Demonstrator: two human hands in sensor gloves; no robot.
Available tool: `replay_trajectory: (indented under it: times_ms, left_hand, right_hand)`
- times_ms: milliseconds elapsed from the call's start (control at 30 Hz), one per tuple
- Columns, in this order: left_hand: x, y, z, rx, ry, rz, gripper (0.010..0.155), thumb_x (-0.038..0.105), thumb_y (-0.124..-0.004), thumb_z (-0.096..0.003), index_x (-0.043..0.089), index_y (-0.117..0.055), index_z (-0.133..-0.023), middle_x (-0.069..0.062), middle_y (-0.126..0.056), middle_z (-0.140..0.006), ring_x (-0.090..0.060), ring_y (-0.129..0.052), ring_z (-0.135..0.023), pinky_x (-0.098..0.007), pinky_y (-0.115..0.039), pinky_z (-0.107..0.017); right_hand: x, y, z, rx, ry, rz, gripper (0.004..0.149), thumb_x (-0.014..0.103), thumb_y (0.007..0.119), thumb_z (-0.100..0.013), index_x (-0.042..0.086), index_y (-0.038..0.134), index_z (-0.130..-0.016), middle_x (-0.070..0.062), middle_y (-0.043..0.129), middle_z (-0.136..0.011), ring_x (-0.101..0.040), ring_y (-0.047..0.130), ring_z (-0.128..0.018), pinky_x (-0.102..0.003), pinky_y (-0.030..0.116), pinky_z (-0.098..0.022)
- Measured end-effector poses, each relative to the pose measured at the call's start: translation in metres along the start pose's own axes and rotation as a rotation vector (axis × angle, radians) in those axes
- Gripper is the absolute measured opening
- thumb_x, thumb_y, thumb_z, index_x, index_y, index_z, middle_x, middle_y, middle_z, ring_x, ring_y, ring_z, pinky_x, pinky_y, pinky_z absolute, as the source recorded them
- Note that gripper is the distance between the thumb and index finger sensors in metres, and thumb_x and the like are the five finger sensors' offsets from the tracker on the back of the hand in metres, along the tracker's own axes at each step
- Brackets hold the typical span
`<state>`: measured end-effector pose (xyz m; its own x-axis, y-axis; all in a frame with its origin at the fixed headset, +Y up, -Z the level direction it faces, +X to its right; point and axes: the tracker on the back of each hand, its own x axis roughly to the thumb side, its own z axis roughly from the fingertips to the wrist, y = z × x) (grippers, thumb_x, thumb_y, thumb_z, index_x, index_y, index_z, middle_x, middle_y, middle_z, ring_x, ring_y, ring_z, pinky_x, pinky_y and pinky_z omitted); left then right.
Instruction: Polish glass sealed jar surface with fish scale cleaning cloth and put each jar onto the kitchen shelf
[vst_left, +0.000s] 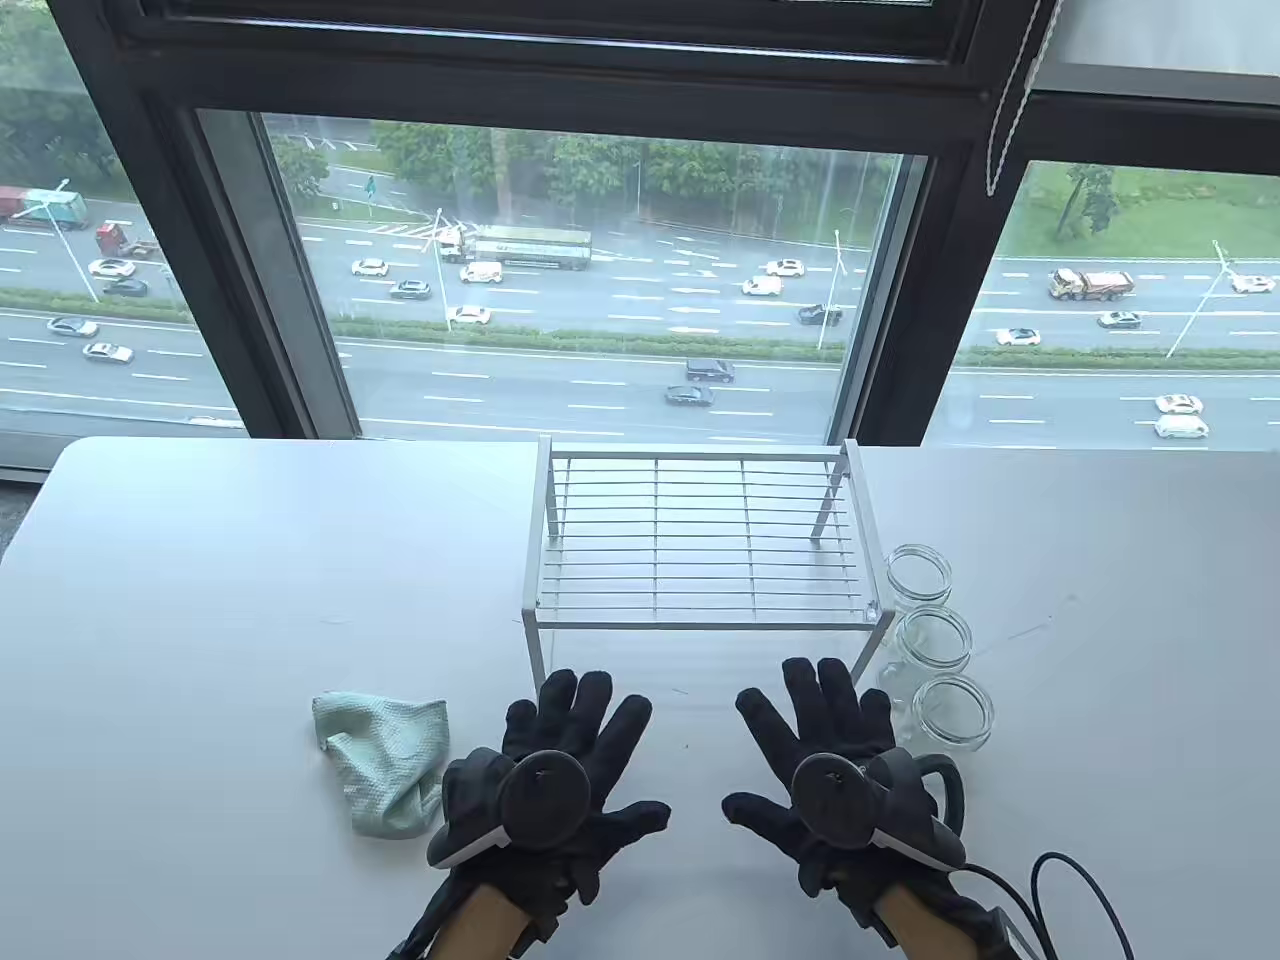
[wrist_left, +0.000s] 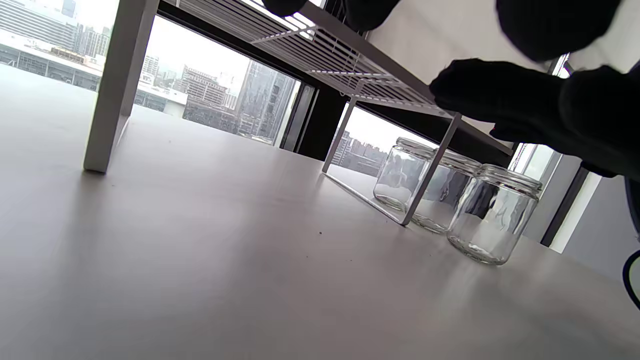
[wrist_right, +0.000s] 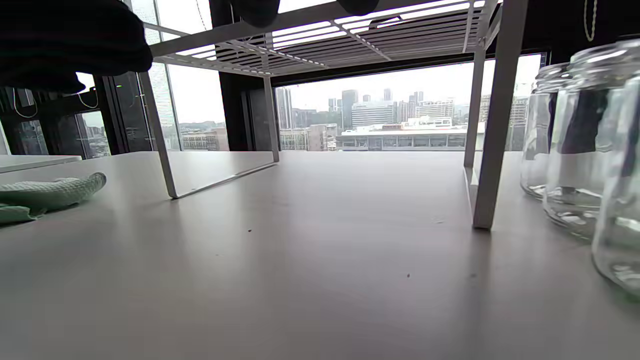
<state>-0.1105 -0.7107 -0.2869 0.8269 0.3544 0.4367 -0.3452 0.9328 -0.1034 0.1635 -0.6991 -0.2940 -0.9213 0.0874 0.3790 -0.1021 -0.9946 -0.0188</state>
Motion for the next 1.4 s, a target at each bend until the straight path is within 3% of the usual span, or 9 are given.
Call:
replay_trajectory:
  times_ms: [500,733,867,967,1200,1400]
  left_hand:
    - [-0.003,0.001,-0.001,0.004,0.011,0.017,0.090,0.080,-0.063,-0.0444,0.034,-0.037,-0.117,-0.015,-0.028,-0.128,-0.049,-0.019,-0.115,-0.070,-0.025,-0.072]
    - [-0.021,0.019,0.004,0.059,0.067,0.041,0.090,0.080,-0.064,-0.0437,0.033,-0.040,-0.117,-0.015,-0.029,-0.128,-0.048,-0.019,-0.115,-0.070,-0.024,-0.073]
    - [-0.041,0.029,0.008,0.085,0.150,0.059,0.091,0.080,-0.064,-0.0437,0.032,-0.040,-0.117,-0.015,-0.029,-0.128,-0.048,-0.018,-0.115,-0.070,-0.024,-0.073]
    - [-0.061,0.033,0.013,0.047,0.262,0.095,0.091,0.079,-0.065,-0.0442,0.031,-0.040,-0.118,-0.014,-0.028,-0.128,-0.048,-0.012,-0.115,-0.070,-0.021,-0.072]
    - [-0.106,0.034,0.027,0.061,0.446,0.179,0.092,0.078,-0.066,-0.0450,0.031,-0.035,-0.118,-0.015,-0.023,-0.128,-0.047,-0.008,-0.115,-0.070,-0.015,-0.071]
    - [-0.150,0.026,0.045,0.021,0.642,0.260,0.101,0.078,-0.067,-0.0449,0.022,-0.025,-0.117,-0.017,-0.016,-0.127,-0.046,-0.004,-0.114,-0.069,-0.014,-0.072]
  right_hand:
    - [-0.002,-0.001,0.000,0.001,-0.003,-0.001,0.090,0.081,0.054,-0.036,0.039,0.038,-0.114,-0.013,0.022,-0.124,-0.044,0.020,-0.110,-0.070,0.028,-0.073]
    - [-0.003,-0.002,0.001,0.001,-0.003,-0.010,0.090,0.081,0.054,-0.036,0.039,0.038,-0.114,-0.013,0.023,-0.124,-0.044,0.021,-0.110,-0.070,0.029,-0.073]
    - [-0.003,-0.001,0.001,0.015,0.000,-0.021,0.090,0.081,0.054,-0.036,0.038,0.038,-0.114,-0.013,0.023,-0.124,-0.044,0.021,-0.110,-0.070,0.029,-0.073]
    - [-0.004,-0.001,0.002,0.021,0.003,-0.027,0.090,0.081,0.054,-0.036,0.038,0.038,-0.114,-0.013,0.024,-0.124,-0.044,0.021,-0.110,-0.070,0.029,-0.073]
    - [-0.006,0.000,0.002,0.044,0.014,-0.056,0.090,0.081,0.054,-0.036,0.038,0.037,-0.114,-0.014,0.023,-0.124,-0.044,0.021,-0.110,-0.069,0.029,-0.073]
    - [-0.011,0.000,0.002,0.048,0.028,-0.069,0.091,0.081,0.054,-0.037,0.037,0.037,-0.114,-0.014,0.023,-0.124,-0.044,0.021,-0.110,-0.069,0.029,-0.073]
